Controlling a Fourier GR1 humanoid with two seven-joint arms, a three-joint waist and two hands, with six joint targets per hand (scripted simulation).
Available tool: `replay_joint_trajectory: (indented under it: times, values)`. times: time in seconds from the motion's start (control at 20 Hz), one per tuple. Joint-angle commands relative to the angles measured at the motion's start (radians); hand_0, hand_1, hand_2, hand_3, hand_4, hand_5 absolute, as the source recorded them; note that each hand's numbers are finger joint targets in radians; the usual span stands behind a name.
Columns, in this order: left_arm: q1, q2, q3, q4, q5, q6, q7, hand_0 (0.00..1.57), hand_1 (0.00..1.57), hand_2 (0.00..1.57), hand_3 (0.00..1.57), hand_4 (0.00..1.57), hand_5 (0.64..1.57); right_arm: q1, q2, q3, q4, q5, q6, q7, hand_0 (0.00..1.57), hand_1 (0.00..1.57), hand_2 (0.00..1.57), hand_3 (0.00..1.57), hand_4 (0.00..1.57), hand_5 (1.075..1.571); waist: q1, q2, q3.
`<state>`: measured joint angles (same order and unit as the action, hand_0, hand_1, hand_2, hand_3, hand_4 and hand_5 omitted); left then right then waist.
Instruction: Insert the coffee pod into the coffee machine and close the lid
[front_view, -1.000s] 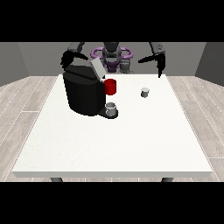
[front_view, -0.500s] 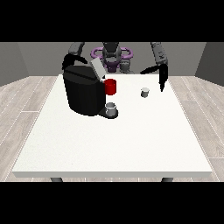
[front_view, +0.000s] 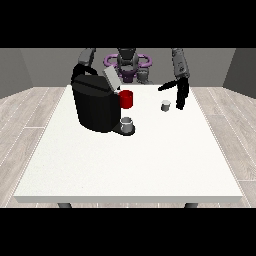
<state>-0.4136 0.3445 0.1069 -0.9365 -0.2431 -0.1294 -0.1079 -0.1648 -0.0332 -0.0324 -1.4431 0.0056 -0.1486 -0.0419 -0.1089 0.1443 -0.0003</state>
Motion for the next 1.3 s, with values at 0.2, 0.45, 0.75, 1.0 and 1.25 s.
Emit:
replay_joint_trajectory:
  times: [0.2,0.45,0.75,1.0,1.25]
  values:
    - [-0.051,-0.061,-0.038,0.105,-0.107,0.106,0.016,0.70,0.70,0.78,0.43,0.00,1.571,-0.053,0.007,-0.008,0.096,0.036,-0.039,-0.030,0.00,0.00,0.00,0.00,0.39,1.571,0.020,0.013,0.0002]
    - [-0.085,0.053,-0.035,0.171,-0.158,0.050,-0.019,0.63,0.63,0.76,0.49,0.00,1.571,-0.027,-0.005,-0.019,0.087,-0.006,0.006,-0.050,0.00,0.00,0.00,0.00,0.43,1.571,-0.015,0.008,0.0002]
    - [-0.109,0.072,-0.059,0.251,-0.250,0.128,-0.110,0.61,0.61,0.75,0.48,0.00,1.571,-0.072,0.003,-0.004,0.073,0.009,-0.008,-0.033,0.00,0.00,0.00,0.00,0.52,1.571,-0.028,0.061,0.0000]
    - [-0.104,0.005,-0.054,0.282,-0.281,0.256,-0.179,0.72,0.72,0.86,0.65,0.23,1.571,-0.066,-0.024,-0.036,0.066,-0.026,0.020,-0.032,0.00,0.00,0.00,0.00,0.51,1.571,-0.033,0.056,-0.0001]
    - [-0.121,-0.002,-0.078,0.310,-0.341,0.282,-0.134,0.84,0.84,0.97,0.75,0.38,1.571,-0.071,-0.015,-0.055,0.105,-0.040,0.011,-0.034,0.00,0.00,0.00,0.00,0.51,1.571,-0.007,0.019,0.0003]
